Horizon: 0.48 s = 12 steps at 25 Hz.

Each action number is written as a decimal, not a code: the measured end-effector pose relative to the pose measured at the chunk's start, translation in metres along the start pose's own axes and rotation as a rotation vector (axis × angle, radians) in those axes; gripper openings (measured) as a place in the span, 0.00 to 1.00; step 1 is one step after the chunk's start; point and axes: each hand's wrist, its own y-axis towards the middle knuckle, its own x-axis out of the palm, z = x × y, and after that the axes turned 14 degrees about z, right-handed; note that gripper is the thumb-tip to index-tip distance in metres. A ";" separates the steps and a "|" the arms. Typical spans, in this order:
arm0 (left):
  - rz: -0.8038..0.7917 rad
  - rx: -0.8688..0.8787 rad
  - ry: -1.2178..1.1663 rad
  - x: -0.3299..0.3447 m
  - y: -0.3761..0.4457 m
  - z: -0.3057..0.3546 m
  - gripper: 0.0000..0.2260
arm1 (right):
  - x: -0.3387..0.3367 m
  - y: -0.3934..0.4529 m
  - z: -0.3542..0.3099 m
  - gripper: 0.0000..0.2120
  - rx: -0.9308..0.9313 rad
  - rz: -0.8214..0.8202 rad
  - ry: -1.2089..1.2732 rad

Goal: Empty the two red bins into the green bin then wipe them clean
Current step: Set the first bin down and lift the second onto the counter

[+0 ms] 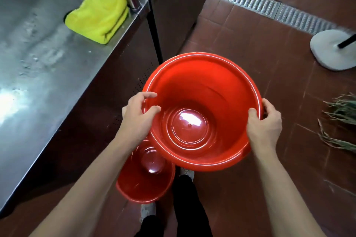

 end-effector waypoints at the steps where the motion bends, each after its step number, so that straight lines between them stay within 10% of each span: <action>1: 0.007 0.005 -0.005 -0.011 -0.012 0.008 0.15 | -0.013 -0.003 -0.009 0.24 -0.009 0.001 0.005; 12: 0.157 0.025 -0.152 -0.124 -0.110 0.063 0.16 | -0.106 -0.033 -0.106 0.22 -0.183 -0.093 0.117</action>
